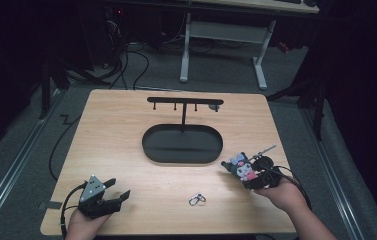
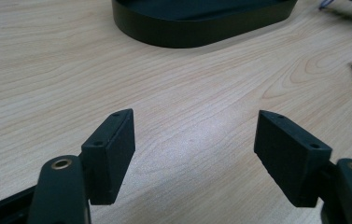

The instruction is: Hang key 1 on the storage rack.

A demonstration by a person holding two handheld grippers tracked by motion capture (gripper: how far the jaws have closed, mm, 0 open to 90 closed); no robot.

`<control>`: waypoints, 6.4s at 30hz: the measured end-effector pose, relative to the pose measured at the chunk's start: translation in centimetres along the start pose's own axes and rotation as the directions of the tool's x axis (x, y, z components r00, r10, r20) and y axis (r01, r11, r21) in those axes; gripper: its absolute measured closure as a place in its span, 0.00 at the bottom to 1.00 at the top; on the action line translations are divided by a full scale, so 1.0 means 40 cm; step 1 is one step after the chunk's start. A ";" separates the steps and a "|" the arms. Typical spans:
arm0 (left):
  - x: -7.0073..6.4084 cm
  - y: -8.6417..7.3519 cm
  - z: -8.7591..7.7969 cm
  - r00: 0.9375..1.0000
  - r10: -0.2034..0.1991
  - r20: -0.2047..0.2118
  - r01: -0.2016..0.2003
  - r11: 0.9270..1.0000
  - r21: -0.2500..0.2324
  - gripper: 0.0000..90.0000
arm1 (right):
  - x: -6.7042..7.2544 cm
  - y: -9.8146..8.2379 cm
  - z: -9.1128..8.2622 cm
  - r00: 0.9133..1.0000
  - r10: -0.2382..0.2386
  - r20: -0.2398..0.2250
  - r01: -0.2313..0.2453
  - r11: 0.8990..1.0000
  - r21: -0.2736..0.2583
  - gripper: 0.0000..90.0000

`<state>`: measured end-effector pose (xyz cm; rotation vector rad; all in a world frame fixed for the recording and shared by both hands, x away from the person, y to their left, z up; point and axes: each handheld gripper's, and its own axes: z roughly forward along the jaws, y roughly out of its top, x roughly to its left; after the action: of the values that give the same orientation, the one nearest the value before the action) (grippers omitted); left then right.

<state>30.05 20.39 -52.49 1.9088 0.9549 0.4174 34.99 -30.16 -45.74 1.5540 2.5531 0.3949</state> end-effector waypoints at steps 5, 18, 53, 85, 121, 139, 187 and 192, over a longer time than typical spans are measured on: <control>-0.001 0.001 -0.001 1.000 0.002 0.000 -0.002 1.000 -0.003 0.33 | 0.025 0.005 -0.031 1.000 -0.026 -0.004 0.026 1.000 0.000 0.54; 0.003 0.002 -0.007 1.000 0.004 -0.004 -0.004 1.000 -0.011 0.33 | 0.073 0.029 -0.071 0.998 -0.061 -0.019 0.061 0.998 -0.003 0.54; 0.002 0.002 -0.006 1.000 0.008 0.000 -0.008 1.000 -0.010 0.33 | 0.069 0.099 -0.153 0.999 -0.042 -0.030 0.041 0.999 -0.022 0.54; 0.003 0.001 -0.007 1.000 0.018 0.004 -0.018 1.000 -0.009 0.33 | 0.057 0.240 -0.238 0.999 -0.018 -0.050 0.016 1.000 -0.025 0.55; 0.004 0.000 -0.006 1.000 0.022 0.017 -0.022 1.000 -0.002 0.33 | 0.054 0.388 -0.313 1.000 0.009 -0.029 -0.010 0.999 -0.047 0.55; 0.004 0.000 -0.006 0.999 0.025 0.021 -0.025 1.000 -0.001 0.34 | 0.025 0.390 -0.287 0.998 0.061 -0.016 -0.062 0.995 -0.079 0.55; -0.003 -0.002 0.001 0.999 0.047 0.026 -0.048 0.999 0.017 0.34 | 0.015 0.358 -0.059 0.995 0.083 -0.050 -0.084 0.996 -0.031 0.52; -0.004 -0.002 0.002 0.998 0.051 0.025 -0.051 0.999 0.018 0.34 | 0.011 0.357 -0.038 0.992 0.112 -0.063 -0.115 0.992 -0.044 0.46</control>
<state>29.97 20.25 -52.58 1.9537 0.8984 0.4156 46.60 -23.78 -40.18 1.7003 2.4862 0.5189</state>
